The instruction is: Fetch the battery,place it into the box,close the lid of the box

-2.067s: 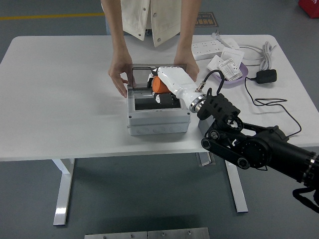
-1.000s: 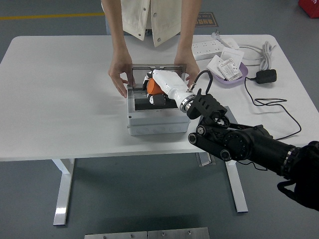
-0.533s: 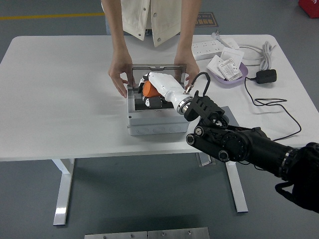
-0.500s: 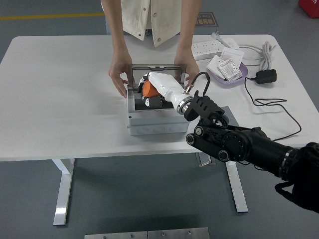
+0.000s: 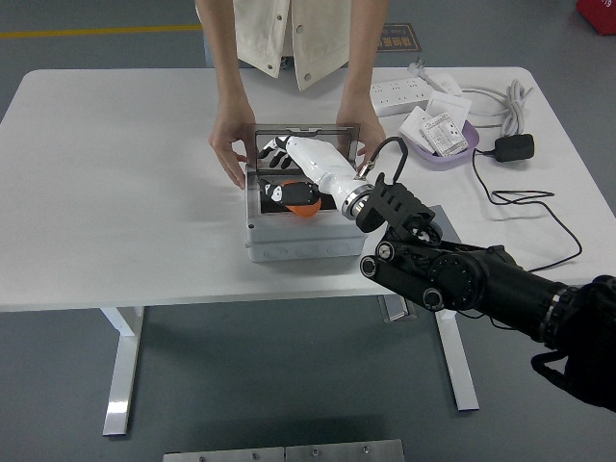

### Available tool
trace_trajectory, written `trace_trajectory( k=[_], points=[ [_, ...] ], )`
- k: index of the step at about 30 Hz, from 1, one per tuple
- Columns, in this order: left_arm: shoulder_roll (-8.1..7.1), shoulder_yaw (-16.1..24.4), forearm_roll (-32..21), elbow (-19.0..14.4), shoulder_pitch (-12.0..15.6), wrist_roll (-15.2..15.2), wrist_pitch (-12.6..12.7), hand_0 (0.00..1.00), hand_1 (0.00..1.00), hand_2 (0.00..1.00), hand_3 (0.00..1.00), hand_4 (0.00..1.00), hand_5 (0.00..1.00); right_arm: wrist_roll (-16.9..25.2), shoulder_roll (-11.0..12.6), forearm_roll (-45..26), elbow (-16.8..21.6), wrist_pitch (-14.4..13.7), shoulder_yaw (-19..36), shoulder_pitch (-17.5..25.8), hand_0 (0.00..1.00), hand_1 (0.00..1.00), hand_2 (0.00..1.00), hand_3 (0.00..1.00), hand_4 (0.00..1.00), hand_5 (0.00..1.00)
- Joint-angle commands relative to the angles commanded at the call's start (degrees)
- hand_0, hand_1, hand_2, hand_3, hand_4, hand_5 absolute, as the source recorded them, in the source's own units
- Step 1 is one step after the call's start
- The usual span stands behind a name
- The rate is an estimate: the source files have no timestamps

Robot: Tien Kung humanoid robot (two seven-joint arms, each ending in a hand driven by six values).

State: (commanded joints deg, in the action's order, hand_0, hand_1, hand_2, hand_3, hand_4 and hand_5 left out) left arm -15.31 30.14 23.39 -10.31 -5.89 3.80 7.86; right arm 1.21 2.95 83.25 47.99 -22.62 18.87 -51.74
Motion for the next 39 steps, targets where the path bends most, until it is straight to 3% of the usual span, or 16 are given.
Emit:
trace_trajectory(
  k=[4,15,18,23,34,35,39],
  points=[
    [0.05,-0.1,-0.1,0.0,0.0,0.0,0.0,0.577,0.630,0.553,0.558,0.550,0.016,-0.4,0.6,0.4,2.0,0.4,1.8,0.3,0.799,0.638,0.619,0.707,0.780,0.406],
    [0.24,-0.1,-0.2,0.0,0.2,0.0,-0.1,0.577,0.630,0.553,0.557,0.551,0.016,-3.0,3.9,5.0,12.2,2.8,10.5,1.0,0.818,0.644,0.624,0.712,0.784,0.406],
    [0.20,-0.2,-0.3,0.0,0.2,0.0,-0.1,0.577,0.628,0.553,0.556,0.550,0.015,-3.3,4.3,5.3,13.1,3.1,11.3,0.2,0.806,0.634,0.616,0.710,0.788,0.418],
    [0.06,-0.7,-0.6,0.0,0.0,-0.1,-0.1,0.577,0.629,0.553,0.553,0.550,0.014,-3.2,4.6,4.1,11.4,3.4,10.4,-1.9,0.796,0.628,0.610,0.700,0.786,0.424],
    [-0.43,-1.0,-0.1,0.0,-0.5,0.1,-0.2,0.577,0.628,0.553,0.554,0.549,0.011,-2.1,4.3,-2.7,2.3,4.5,4.6,-6.7,0.792,0.628,0.609,0.700,0.785,0.422],
    [-0.46,-1.0,0.0,0.0,-0.6,0.2,-0.2,0.577,0.627,0.553,0.553,0.549,0.010,-2.0,4.3,-3.3,1.7,4.7,4.2,-7.0,0.677,0.622,0.616,0.703,0.780,0.424],
    [-0.56,-0.8,0.5,0.0,-0.6,0.3,-0.2,0.577,0.627,0.553,0.553,0.549,0.010,-1.8,4.3,-5.1,-0.3,5.4,2.8,-8.2,0.677,0.622,0.616,0.703,0.780,0.424]
  ],
)
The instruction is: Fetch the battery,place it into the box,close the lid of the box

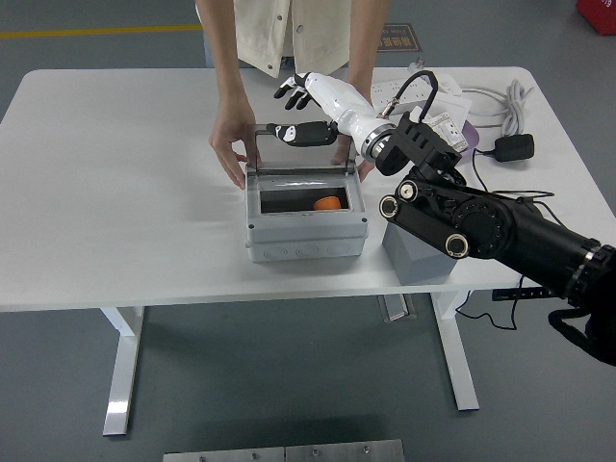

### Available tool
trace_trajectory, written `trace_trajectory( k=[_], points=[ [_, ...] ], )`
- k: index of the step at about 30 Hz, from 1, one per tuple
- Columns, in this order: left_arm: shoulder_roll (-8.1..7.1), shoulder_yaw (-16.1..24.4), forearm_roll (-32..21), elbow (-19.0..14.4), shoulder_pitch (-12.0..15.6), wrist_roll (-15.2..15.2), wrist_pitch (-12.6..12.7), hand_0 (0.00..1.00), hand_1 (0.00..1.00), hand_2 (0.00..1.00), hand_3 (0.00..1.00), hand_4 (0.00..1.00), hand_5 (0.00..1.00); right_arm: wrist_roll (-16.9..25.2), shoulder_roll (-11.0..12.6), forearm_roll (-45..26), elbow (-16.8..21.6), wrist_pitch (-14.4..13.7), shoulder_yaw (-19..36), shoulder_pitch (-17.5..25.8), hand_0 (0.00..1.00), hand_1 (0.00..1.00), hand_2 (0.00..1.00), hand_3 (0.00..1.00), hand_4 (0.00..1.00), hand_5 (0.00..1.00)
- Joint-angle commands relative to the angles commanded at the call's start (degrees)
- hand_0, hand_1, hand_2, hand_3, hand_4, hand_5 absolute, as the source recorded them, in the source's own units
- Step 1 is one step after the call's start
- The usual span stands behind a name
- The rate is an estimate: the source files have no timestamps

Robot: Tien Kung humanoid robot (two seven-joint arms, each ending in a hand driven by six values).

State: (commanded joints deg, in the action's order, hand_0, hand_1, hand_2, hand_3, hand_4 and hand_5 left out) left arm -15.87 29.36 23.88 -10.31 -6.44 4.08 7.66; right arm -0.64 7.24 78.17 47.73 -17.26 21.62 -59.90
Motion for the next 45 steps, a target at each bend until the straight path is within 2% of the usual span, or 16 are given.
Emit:
trace_trajectory(
  k=[1,2,7,8,12,28,37,45],
  points=[
    [-0.03,0.1,0.1,0.0,0.0,0.0,0.0,0.577,0.627,0.553,0.553,0.549,0.010,0.0,0.0,-0.3,-0.3,0.2,-0.2,-0.2,0.677,0.622,0.616,0.703,0.780,0.424],
    [-0.04,0.2,0.2,0.0,0.1,0.1,0.0,0.577,0.628,0.553,0.553,0.549,0.009,0.0,0.0,-0.5,-0.5,0.2,-0.3,-0.3,0.627,0.638,0.657,0.712,0.776,0.427],
    [-0.12,1.5,1.4,0.0,0.4,0.7,-0.1,0.577,0.628,0.553,0.553,0.549,0.009,-0.1,-0.2,-1.1,-0.9,0.4,-1.0,-0.4,0.627,0.638,0.657,0.712,0.776,0.427],
    [-0.12,2.0,1.9,0.0,0.6,0.9,-0.1,0.577,0.627,0.552,0.549,0.545,0.007,-0.1,-0.3,-1.3,-1.0,0.3,-1.1,-0.3,0.660,0.658,0.704,0.728,0.772,0.428],
    [-0.15,3.3,3.1,0.0,0.7,1.5,-0.2,0.577,0.627,0.552,0.549,0.545,0.007,0.2,-0.9,-1.8,-1.4,0.2,-1.8,-0.1,0.660,0.658,0.704,0.728,0.772,0.428],
    [-0.01,2.0,2.0,0.0,0.5,1.1,-0.2,0.577,0.627,0.552,0.548,0.547,0.005,0.8,-0.7,-3.1,-2.5,0.4,-4.1,1.1,0.700,0.685,0.720,0.731,0.767,0.441],
    [0.18,1.6,1.2,0.0,0.7,0.8,-0.1,0.577,0.627,0.552,0.548,0.547,0.004,-1.3,0.7,1.6,1.7,1.4,-3.6,2.7,0.687,0.683,0.720,0.729,0.765,0.446],
    [0.32,2.0,1.0,0.0,1.3,0.7,0.0,0.577,0.627,0.551,0.547,0.545,0.002,-5.3,3.3,8.7,9.6,3.8,-2.3,4.2,0.651,0.677,0.712,0.737,0.760,0.453]
  ],
)
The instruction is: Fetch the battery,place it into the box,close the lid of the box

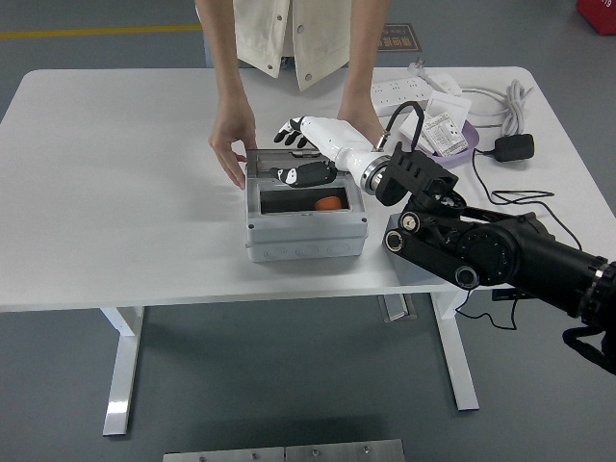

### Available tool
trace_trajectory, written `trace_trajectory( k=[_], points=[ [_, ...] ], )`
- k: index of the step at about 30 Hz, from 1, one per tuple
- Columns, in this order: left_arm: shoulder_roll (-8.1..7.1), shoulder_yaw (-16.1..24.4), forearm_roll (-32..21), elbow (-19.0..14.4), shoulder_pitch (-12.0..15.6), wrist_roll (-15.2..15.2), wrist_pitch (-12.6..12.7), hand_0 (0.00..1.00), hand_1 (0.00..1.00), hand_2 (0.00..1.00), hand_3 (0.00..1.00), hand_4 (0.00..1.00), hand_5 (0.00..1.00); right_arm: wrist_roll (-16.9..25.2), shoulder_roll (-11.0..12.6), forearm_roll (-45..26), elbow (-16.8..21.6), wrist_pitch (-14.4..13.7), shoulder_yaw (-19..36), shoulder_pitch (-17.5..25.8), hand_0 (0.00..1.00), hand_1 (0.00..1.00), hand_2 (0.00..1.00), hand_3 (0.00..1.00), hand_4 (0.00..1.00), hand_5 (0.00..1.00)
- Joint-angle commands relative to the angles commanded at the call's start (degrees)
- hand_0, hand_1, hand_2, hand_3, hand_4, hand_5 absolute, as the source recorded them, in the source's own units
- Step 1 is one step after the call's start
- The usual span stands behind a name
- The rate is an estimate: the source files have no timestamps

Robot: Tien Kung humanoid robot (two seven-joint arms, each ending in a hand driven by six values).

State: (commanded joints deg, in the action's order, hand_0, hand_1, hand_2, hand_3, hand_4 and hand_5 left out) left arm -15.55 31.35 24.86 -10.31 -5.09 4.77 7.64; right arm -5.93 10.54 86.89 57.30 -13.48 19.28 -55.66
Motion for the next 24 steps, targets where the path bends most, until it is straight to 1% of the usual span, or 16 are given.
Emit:
trace_trajectory(
  k=[6,12,16,20,24],
  points=[
    [0.13,0.0,-0.2,0.0,0.2,-0.1,0.0,0.577,0.627,0.552,0.548,0.546,0.002,-2.2,1.4,3.4,4.8,1.7,0.1,0.9,0.650,0.674,0.707,0.738,0.762,0.458],
    [0.27,-0.5,-0.7,0.0,0.2,-0.4,0.0,0.577,0.626,0.552,0.547,0.545,0.002,-3.6,2.3,4.9,7.4,3.1,-0.1,1.6,0.650,0.674,0.707,0.745,0.762,0.460],
    [0.32,-0.1,-0.4,0.0,0.3,-0.3,0.1,0.577,0.626,0.552,0.547,0.546,0.002,-4.8,2.9,6.0,9.1,4.7,0.1,2.2,0.641,0.672,0.702,0.746,0.763,0.465],
    [0.45,0.3,0.0,0.0,0.4,-0.1,0.1,0.577,0.626,0.552,0.547,0.546,0.002,-6.3,3.6,6.7,11.0,7.3,0.6,2.9,0.641,0.672,0.702,0.746,0.763,0.465],
    [0.50,0.2,-0.1,0.0,0.5,-0.2,0.0,0.577,0.625,0.552,0.547,0.546,0.002,-7.1,4.0,6.2,11.8,9.4,0.8,3.6,0.632,0.665,0.698,0.748,0.763,0.465]
  ],
)
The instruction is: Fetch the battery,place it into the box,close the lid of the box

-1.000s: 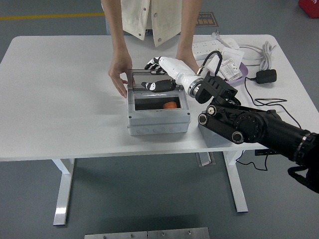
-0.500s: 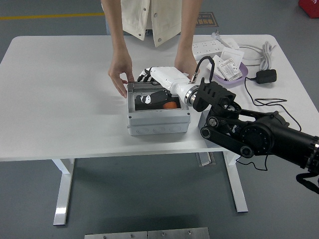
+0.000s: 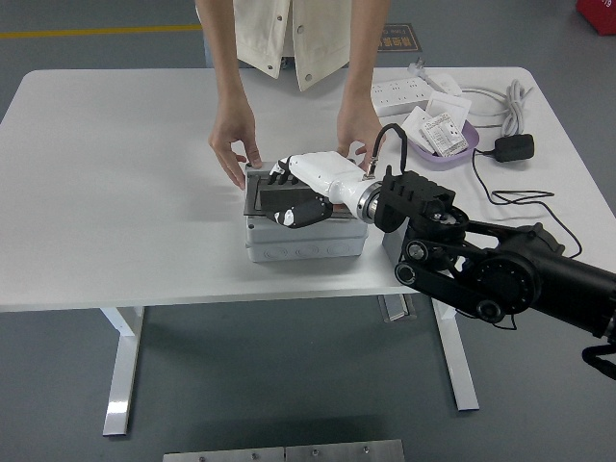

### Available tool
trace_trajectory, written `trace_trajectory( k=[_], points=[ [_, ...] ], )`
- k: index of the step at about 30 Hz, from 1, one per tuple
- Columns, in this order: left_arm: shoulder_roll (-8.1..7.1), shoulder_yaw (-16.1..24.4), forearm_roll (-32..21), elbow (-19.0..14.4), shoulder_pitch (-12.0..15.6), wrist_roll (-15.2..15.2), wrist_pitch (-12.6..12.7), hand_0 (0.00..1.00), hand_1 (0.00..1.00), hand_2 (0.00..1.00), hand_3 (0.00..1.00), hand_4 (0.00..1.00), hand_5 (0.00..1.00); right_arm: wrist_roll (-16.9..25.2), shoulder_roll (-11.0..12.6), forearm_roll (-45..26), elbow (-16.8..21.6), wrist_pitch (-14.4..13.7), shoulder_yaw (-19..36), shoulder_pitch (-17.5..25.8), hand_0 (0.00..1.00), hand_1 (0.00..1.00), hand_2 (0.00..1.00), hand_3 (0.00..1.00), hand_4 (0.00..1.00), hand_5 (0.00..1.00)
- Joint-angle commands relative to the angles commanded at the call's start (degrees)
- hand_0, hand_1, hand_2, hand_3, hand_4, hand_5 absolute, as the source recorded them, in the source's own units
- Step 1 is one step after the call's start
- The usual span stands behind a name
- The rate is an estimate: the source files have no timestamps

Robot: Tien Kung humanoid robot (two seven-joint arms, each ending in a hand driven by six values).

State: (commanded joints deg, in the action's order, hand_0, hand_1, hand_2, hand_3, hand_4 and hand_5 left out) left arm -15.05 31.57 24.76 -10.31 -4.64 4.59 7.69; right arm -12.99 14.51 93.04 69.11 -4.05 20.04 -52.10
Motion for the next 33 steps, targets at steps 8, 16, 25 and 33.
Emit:
trace_trajectory(
  k=[8,16,25,33],
  points=[
    [0.09,0.0,0.0,0.0,0.0,0.0,0.0,0.577,0.625,0.552,0.547,0.546,0.002,-0.2,1.0,0.7,0.4,0.3,3.3,1.0,0.643,0.662,0.695,0.746,0.765,0.468],
    [0.19,0.7,0.6,0.0,0.3,0.2,0.0,0.577,0.624,0.552,0.547,0.546,0.002,-0.9,3.2,4.5,2.8,2.0,11.7,4.1,0.646,0.663,0.695,0.747,0.767,0.472],
    [0.38,1.2,1.0,0.0,0.6,0.3,0.0,0.577,0.624,0.552,0.547,0.547,0.002,-0.1,6.1,9.8,9.0,3.2,22.3,11.5,0.649,0.661,0.687,0.753,0.771,0.474],
    [0.59,2.1,1.6,0.0,1.0,0.5,0.0,0.577,0.624,0.552,0.548,0.547,0.002,8.6,7.3,7.0,12.7,-5.9,31.7,19.6,0.631,0.653,0.678,0.736,0.775,0.482]
  ],
)
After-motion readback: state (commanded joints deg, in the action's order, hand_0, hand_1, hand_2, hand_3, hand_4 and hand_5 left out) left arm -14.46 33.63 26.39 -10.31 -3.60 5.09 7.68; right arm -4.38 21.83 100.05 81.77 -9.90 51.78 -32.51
